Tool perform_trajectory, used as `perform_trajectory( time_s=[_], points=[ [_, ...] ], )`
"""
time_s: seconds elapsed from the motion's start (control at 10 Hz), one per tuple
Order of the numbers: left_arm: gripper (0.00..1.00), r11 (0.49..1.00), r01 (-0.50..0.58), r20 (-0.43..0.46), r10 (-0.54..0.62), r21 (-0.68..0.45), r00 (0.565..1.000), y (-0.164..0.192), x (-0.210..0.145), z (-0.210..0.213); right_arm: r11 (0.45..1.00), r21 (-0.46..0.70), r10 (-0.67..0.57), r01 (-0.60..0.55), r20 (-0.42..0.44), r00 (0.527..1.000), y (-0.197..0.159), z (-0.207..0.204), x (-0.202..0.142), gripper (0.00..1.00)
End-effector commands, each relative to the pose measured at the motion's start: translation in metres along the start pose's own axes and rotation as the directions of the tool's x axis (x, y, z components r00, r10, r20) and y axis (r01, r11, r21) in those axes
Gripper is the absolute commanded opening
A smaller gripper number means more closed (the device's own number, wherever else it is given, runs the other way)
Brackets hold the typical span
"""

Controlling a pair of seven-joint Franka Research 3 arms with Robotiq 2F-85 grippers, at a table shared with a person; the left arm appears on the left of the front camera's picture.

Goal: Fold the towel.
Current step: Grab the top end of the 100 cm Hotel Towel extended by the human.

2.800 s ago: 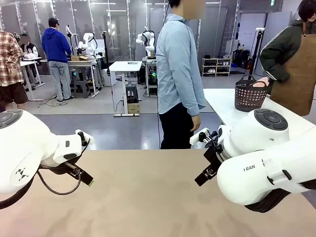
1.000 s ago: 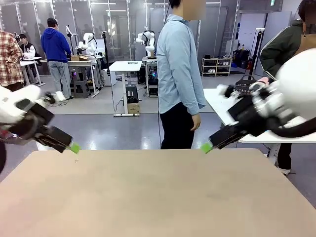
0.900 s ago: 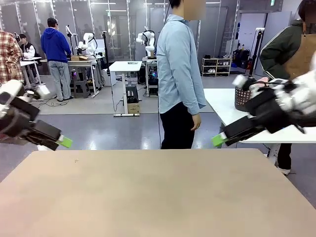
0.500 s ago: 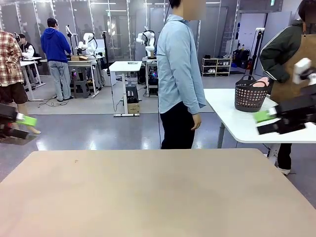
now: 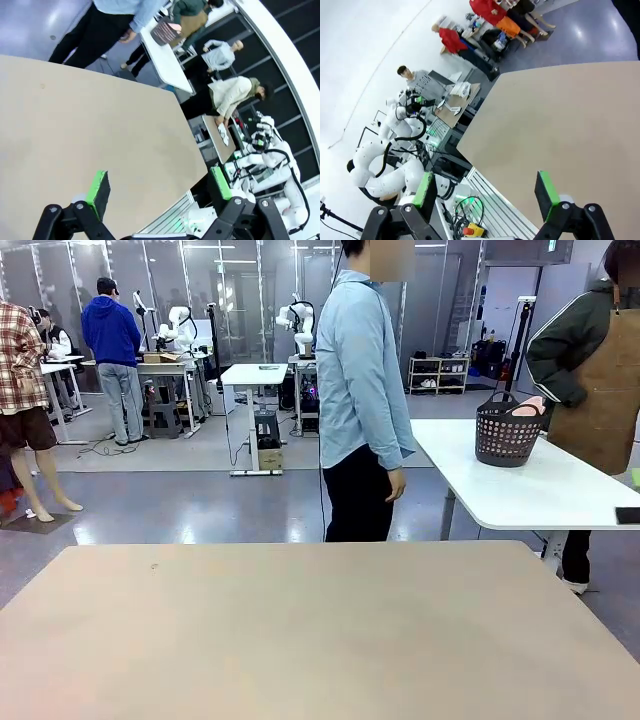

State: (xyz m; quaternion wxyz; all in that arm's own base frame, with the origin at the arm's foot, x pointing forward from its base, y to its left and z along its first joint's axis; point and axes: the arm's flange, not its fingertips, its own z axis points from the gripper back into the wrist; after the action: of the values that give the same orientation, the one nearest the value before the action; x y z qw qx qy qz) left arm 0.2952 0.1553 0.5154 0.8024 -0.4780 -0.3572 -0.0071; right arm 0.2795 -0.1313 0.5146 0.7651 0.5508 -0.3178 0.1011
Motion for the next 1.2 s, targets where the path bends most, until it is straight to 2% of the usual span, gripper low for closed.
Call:
perform_trajectory(
  time_s=[0.0,0.4,0.5,1.1],
  points=[
    [1.00,0.999,-0.047,0.049,0.046,0.026,0.998,0.009,-0.100,-0.012,1.000,0.009,0.019,-0.020,0.042,0.999,-0.004,-0.037,-0.093,1.00],
    [1.00,0.999,-0.020,0.069,0.017,0.048,0.997,0.008,-0.100,-0.010,0.999,0.004,0.049,-0.050,0.061,0.997,-0.004,-0.035,-0.091,1.00],
    [1.00,0.996,-0.074,0.047,0.072,0.051,0.996,0.030,-0.015,0.033,1.000,0.010,0.003,-0.003,0.027,1.000,-0.022,0.018,-0.015,1.00],
    [1.00,0.996,-0.074,0.047,0.072,0.051,0.996,0.030,-0.015,0.033,1.000,0.010,0.003,-0.003,0.027,1.000,-0.022,0.018,-0.015,1.00]
  ],
)
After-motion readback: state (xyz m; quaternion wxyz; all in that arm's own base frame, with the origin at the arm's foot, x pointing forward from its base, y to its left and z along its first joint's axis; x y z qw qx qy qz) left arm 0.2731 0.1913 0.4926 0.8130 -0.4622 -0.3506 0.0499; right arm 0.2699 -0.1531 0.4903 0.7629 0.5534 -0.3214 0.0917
